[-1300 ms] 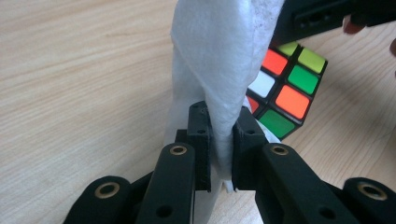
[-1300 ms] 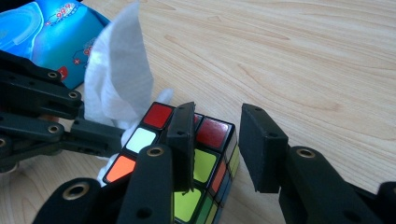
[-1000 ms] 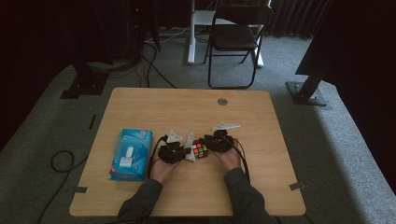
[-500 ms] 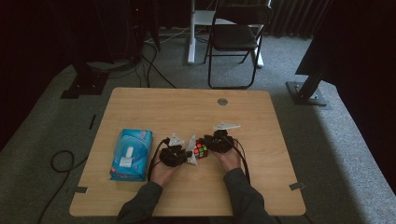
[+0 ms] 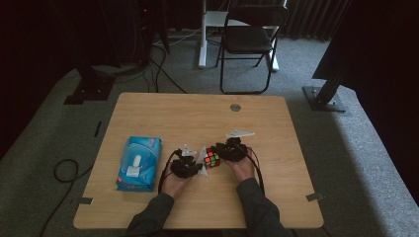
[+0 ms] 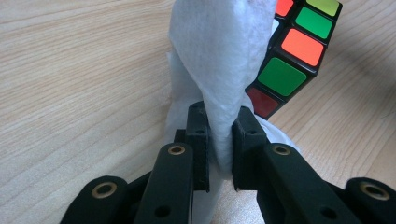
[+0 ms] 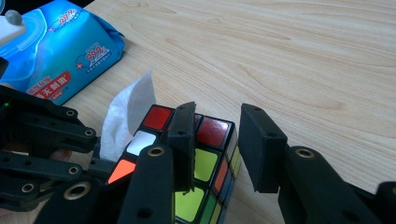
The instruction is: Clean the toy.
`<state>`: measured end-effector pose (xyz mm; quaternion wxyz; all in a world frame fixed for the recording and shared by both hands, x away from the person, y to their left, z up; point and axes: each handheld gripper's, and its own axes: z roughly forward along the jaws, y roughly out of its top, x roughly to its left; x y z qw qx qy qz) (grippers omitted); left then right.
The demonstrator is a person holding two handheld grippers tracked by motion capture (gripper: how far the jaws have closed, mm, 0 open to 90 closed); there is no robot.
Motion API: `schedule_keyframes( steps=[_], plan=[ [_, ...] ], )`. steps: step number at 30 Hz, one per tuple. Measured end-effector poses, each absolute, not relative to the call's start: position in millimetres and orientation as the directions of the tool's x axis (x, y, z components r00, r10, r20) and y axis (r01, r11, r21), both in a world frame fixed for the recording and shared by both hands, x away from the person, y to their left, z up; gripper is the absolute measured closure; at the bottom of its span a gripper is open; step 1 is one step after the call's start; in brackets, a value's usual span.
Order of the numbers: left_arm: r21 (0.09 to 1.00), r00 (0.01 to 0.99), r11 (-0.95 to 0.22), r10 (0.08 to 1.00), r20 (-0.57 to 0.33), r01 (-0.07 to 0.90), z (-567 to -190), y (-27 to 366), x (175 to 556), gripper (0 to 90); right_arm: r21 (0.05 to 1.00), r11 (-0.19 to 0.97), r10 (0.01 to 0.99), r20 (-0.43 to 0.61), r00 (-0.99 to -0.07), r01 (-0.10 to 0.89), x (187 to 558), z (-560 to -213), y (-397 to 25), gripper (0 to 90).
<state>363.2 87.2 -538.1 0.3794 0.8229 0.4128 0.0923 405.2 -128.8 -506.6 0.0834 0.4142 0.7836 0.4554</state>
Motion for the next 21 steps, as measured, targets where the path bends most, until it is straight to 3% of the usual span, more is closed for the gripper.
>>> schedule_keyframes(
  steps=[21],
  plan=[
    [0.77, 0.656, -0.321, 0.737, -0.163, 0.552, -505.2, 94.9, 364.8, 80.0, 0.78, 0.238, 0.72, 0.258, -0.644, 0.578, 406.6, -507.0, -129.9, 66.8]
  ],
)
